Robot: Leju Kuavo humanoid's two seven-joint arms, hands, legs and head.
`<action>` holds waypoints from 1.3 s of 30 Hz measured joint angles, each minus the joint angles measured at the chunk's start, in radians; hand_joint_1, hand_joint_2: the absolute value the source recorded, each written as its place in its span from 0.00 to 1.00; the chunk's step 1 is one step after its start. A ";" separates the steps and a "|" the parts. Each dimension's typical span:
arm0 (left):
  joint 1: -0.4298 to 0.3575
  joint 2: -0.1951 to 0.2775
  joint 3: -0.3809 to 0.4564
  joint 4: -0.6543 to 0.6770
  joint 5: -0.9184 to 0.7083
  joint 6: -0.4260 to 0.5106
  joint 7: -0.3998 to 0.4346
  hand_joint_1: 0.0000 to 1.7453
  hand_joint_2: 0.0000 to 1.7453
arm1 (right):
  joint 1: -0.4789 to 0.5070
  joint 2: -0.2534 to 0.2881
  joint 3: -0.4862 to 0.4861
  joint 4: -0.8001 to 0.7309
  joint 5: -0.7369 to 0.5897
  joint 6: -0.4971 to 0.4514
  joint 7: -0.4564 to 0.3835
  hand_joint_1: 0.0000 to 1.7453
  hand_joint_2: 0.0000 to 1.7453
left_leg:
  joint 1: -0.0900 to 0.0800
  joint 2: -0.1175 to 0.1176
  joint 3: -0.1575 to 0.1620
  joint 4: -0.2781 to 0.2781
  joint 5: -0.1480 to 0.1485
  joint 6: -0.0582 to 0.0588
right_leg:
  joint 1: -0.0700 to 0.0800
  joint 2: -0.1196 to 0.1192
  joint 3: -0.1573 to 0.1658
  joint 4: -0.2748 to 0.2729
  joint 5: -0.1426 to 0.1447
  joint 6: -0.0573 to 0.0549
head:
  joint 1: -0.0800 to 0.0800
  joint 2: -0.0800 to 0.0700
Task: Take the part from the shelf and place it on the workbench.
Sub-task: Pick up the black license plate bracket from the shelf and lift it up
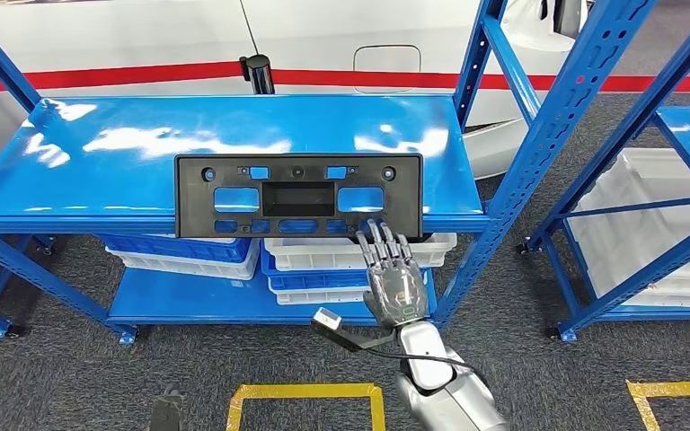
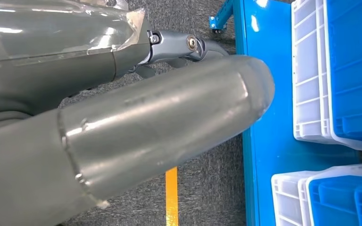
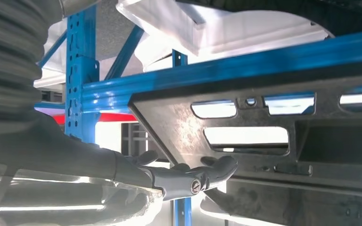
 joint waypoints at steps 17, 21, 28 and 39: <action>-0.002 -0.001 -0.004 0.005 0.000 -0.002 0.000 0.00 0.00 | -0.055 0.004 -0.023 0.024 0.000 0.000 0.005 0.00 1.00 | 0.000 0.000 0.000 0.000 0.000 0.000 | 0.000 0.000 0.000 0.000 0.000 0.000 | 0.000 0.000; -0.004 -0.002 -0.005 0.005 0.000 -0.005 0.000 0.00 0.00 | -0.068 0.004 -0.022 0.047 0.000 0.000 0.013 0.00 1.00 | 0.000 0.000 0.000 0.000 0.000 0.000 | 0.000 0.000 0.000 0.000 0.000 0.000 | 0.000 0.000; -0.005 -0.003 -0.005 0.005 0.001 -0.005 0.000 0.00 0.00 | -0.086 0.004 -0.022 0.096 0.000 0.000 0.025 0.00 1.00 | 0.000 0.000 0.000 0.000 0.000 0.000 | 0.000 0.000 0.000 0.000 0.000 0.000 | 0.000 0.000; -0.007 -0.003 -0.005 0.005 0.002 -0.005 0.000 0.00 0.00 | -0.128 0.004 -0.015 0.180 0.000 0.000 0.040 0.00 1.00 | 0.000 0.000 0.000 0.000 0.000 0.000 | 0.000 0.000 0.000 0.000 0.000 0.000 | 0.000 0.000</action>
